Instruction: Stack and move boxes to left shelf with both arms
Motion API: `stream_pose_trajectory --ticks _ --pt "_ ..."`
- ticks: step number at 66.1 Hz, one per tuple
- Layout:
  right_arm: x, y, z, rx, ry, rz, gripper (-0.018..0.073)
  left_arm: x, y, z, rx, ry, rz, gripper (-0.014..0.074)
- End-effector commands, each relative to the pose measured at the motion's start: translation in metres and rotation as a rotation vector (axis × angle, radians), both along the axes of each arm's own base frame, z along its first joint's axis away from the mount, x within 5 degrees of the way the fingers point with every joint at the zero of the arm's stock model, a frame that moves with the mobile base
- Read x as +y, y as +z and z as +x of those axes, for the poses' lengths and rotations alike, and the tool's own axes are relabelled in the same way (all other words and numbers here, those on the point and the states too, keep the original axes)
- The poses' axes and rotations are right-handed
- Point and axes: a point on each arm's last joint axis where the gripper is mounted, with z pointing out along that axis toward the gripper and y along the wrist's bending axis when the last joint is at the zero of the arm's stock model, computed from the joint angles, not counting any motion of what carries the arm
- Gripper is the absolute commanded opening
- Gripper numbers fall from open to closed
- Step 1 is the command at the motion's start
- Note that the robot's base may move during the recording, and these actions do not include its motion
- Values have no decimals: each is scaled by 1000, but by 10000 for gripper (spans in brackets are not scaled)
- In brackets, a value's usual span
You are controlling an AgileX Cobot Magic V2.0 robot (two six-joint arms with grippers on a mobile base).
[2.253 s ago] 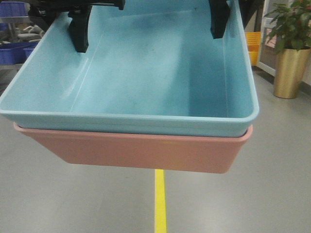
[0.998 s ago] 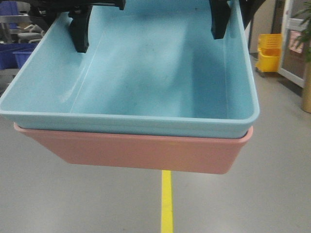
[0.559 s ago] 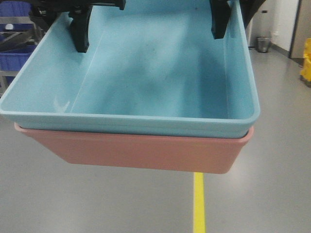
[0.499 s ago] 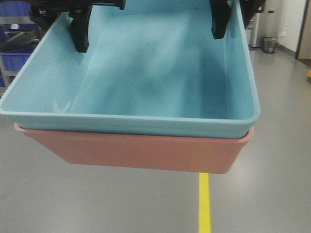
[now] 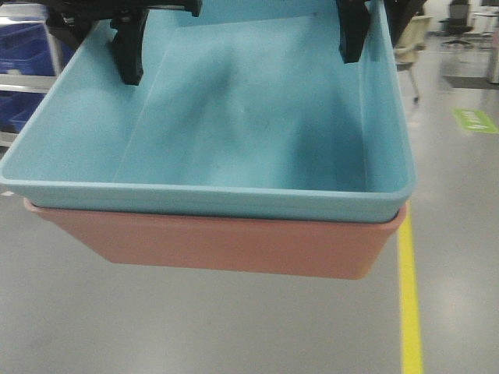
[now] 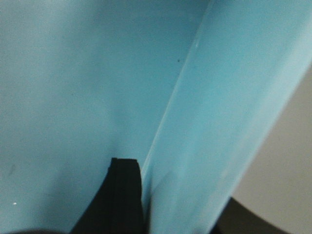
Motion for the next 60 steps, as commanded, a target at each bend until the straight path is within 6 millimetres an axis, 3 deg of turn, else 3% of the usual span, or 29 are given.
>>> stream_pose_trajectory --ticks 1,60 --pt "24 39 -8 -169 133 258 56 -25 49 -9 -200 -91 -290 -4" --pt "24 39 -8 -167 132 256 56 -25 49 -9 -200 -91 -290 -4"
